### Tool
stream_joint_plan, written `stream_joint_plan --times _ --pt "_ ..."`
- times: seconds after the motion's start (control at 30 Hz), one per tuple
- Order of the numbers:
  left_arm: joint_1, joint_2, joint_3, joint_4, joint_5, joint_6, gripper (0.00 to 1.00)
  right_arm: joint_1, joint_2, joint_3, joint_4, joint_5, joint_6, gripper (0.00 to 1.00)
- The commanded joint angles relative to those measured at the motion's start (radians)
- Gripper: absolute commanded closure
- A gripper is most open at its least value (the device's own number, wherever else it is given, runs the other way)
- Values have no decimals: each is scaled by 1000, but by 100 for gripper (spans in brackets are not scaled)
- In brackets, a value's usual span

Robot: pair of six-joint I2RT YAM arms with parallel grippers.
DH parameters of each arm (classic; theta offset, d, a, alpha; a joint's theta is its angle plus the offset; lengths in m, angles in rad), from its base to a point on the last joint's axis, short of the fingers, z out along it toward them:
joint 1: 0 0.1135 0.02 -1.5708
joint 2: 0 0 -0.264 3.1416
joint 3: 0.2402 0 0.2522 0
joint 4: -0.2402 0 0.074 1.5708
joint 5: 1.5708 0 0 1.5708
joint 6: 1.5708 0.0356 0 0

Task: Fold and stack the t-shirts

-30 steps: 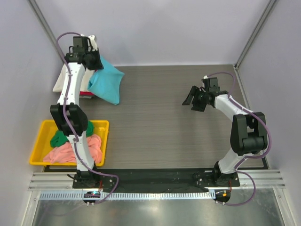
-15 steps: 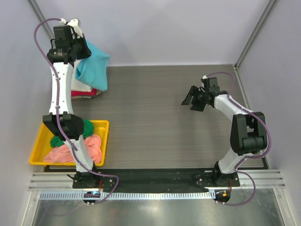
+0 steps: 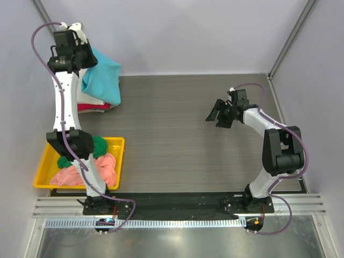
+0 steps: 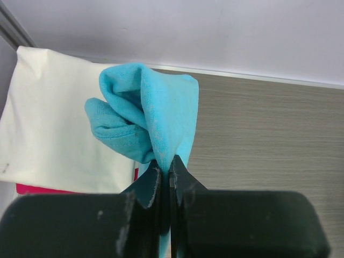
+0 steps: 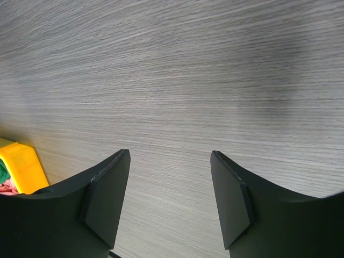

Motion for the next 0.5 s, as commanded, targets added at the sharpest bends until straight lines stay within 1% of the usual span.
stream_joint_plan --times 0.0,0.37,0.47 --pt "27 12 33 54 26 15 100 9 -4 3 36 -20 6 32" --pt "76 127 132 46 18 12 100 25 14 -1 41 -26 7 33" --pt "83 152 172 53 -6 11 100 32 26 3 41 -24 3 32"
